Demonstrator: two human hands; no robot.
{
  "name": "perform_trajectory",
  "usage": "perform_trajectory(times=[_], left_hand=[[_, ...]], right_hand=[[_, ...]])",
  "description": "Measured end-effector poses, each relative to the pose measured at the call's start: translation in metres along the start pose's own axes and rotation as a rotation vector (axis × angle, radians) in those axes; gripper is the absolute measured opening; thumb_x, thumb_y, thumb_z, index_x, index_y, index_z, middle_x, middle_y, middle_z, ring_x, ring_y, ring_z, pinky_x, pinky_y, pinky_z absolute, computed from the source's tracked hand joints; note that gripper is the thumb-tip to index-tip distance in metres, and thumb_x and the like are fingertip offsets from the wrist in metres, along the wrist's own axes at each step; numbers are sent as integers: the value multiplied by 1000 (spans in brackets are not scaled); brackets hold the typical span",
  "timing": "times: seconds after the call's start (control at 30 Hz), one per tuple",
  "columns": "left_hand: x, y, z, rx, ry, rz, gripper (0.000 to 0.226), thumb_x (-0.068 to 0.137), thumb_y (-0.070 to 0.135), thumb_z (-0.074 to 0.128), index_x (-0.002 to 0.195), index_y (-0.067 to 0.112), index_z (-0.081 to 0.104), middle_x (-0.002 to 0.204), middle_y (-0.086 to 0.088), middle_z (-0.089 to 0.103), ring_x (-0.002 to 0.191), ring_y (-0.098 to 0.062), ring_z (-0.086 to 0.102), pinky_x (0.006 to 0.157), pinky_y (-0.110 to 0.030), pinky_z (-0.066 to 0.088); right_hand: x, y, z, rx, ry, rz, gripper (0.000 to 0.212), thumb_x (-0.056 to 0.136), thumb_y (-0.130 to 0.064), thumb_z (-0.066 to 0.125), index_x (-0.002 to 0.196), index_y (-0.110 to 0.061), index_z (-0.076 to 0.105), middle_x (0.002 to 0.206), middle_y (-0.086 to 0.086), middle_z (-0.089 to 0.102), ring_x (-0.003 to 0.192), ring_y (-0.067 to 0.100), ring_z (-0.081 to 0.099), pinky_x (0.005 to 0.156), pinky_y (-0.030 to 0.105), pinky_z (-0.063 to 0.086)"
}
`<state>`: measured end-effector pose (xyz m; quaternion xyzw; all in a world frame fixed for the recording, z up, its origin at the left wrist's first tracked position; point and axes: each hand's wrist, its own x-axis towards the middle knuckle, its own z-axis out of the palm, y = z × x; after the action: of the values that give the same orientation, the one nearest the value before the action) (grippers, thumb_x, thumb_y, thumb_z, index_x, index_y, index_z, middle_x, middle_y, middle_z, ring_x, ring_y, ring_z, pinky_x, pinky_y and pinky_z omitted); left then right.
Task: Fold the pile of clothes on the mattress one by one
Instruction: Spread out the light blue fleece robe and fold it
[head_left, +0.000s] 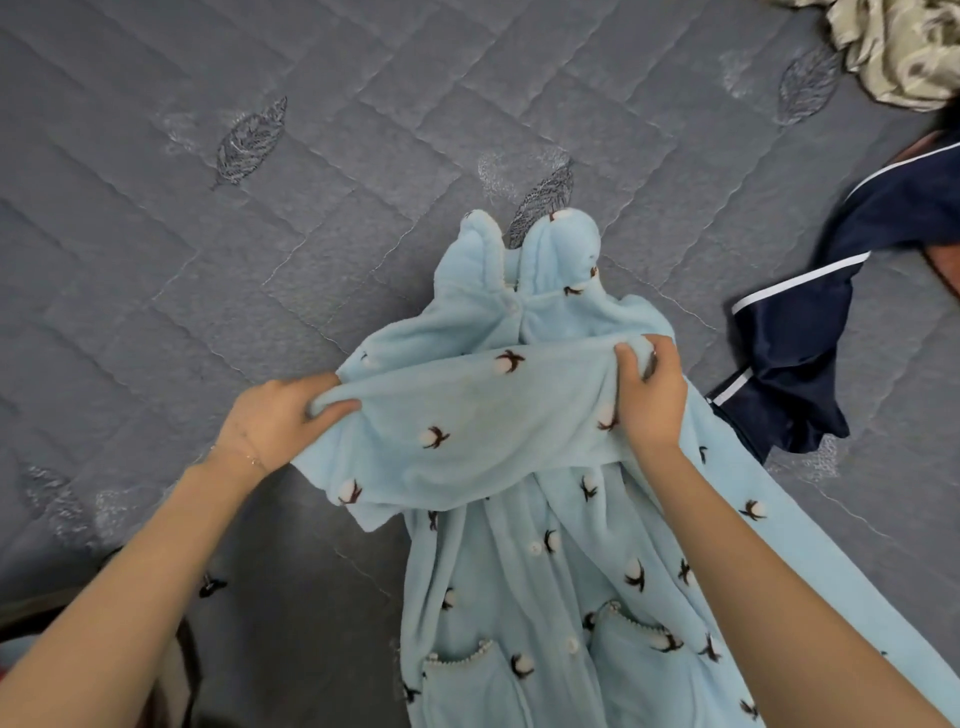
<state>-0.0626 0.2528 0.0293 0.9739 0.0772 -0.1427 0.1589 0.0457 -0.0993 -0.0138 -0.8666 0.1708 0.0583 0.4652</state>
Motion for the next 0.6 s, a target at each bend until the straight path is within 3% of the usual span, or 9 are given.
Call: perform_trajectory(times=[0.1,0.17,0.27,0.43,0.5,0.6], left_hand=[[22,12,4,219,-131,-153,47,86,69,40,88,26,59,68,3,57,68,-23,57,61,-30,39],[36,24,10,338,-152,-203,58,88,70,29,92,20,58,65,3,50,63,-22,52,59,-30,35],[53,38,18,427,-102,-241,63,91,67,25,93,14,59,60,2,42,56,-21,45,55,-29,30],[69,26,6,351,98,-270,74,72,85,30,65,13,45,51,-5,46,44,-21,43,53,-27,30],[70,28,9,326,185,-249,78,77,85,36,74,8,50,60,-12,53,53,-26,50,63,-36,36],[69,46,25,299,253,-157,79,82,71,30,103,2,60,100,-24,58,88,-39,54,83,-50,37]], right_hand=[[9,2,-1,-12,-14,-15,8,96,-29,53,95,-22,49,65,-9,47,59,-9,47,54,15,33],[13,3,-1,-12,-22,-13,9,96,-29,53,95,-21,50,66,-10,46,59,-9,47,54,18,31],[21,6,-6,-9,-35,-4,11,96,-31,52,96,-21,51,66,-11,47,58,-7,48,54,11,35],[41,7,-9,-11,-75,-4,16,96,-37,51,96,-21,50,62,-12,48,54,-5,48,52,10,35],[46,7,-6,-15,-94,-8,17,97,-36,50,99,-20,49,65,-11,51,57,-6,50,52,8,36],[51,13,-4,-38,-137,44,20,97,-35,50,109,-19,46,72,-9,53,63,2,51,55,13,36]])
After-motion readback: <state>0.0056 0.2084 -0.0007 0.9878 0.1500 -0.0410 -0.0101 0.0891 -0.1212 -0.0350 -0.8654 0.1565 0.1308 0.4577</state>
